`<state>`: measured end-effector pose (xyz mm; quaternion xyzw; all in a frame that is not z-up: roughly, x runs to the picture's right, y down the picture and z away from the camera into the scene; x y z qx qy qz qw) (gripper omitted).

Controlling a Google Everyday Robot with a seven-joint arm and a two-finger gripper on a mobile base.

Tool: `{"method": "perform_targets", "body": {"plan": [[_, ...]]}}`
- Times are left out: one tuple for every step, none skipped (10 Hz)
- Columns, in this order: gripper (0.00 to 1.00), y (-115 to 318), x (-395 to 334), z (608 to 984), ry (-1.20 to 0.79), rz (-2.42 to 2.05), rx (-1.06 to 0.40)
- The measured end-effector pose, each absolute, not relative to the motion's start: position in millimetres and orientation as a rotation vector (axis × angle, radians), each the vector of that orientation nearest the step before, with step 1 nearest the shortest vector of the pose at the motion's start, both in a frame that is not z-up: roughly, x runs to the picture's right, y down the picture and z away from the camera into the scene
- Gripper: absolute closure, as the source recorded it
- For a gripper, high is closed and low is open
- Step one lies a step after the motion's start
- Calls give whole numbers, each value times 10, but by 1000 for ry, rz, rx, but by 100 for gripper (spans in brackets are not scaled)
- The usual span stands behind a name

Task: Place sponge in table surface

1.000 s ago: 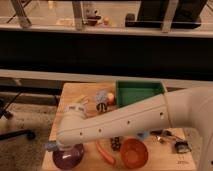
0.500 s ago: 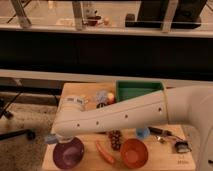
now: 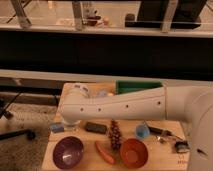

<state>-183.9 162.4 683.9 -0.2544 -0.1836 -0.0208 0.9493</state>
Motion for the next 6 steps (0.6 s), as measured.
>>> {"method": "perform_targets", "body": {"plan": [[100,1610,-1840,6900,-368,-40,-521],[100,1615,-1845,6973,-360,-43,-522],[100,1628,-1851,7021,-354,-44,-523],[100,1643,-1862,7058,-348,-46,-523],[100,1658,-1876,7088,-344,-49,-523],[100,1668,-1883,7112,-341,-51,-523]]}}
